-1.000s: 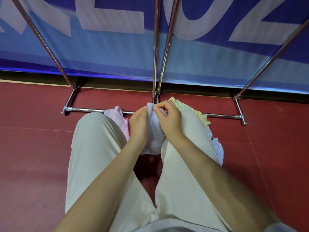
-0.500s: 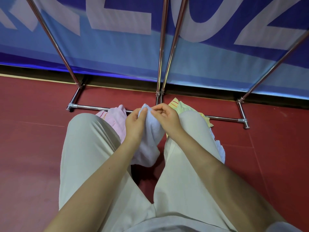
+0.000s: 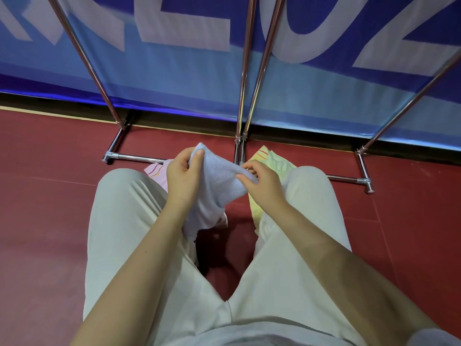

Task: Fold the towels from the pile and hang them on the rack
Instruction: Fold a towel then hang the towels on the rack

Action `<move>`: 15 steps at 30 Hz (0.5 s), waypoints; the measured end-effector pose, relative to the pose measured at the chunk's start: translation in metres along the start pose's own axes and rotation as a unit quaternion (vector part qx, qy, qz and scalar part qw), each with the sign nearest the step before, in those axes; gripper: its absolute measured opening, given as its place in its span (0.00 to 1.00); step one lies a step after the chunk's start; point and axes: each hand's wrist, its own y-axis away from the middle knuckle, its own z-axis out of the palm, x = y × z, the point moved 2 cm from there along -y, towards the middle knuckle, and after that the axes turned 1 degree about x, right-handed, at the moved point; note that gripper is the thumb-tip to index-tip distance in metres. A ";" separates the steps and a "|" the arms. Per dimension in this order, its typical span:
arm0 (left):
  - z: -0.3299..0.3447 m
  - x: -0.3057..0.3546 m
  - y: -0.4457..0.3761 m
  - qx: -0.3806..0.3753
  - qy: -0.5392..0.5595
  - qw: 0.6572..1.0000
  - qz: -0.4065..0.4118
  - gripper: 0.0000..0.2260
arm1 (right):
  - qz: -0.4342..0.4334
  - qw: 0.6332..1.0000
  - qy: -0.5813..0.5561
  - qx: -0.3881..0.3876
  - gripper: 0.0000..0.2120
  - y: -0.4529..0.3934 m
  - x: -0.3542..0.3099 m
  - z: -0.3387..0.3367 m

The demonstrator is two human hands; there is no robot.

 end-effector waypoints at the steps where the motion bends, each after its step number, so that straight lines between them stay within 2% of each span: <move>1: 0.002 -0.001 0.001 -0.011 -0.011 1.000 0.005 0.09 | 0.003 1.000 0.028 0.003 0.04 0.000 0.003 -0.002; 7: 0.021 0.009 0.019 -0.088 -0.031 0.994 0.065 0.07 | 0.002 0.986 0.164 -0.039 0.05 -0.002 0.023 -0.004; 11: 0.020 0.007 0.017 -0.076 -0.001 0.996 0.050 0.07 | -0.009 0.972 0.235 -0.020 0.05 -0.004 0.031 -0.005; 12: 0.018 0.005 0.014 -0.062 0.011 0.997 0.038 0.07 | 0.005 0.978 0.206 -0.016 0.05 -0.005 0.031 -0.006; 15: 0.012 -0.001 0.007 -0.016 0.041 0.999 0.012 0.08 | 0.092 0.995 0.014 -0.038 0.07 -0.010 0.028 -0.008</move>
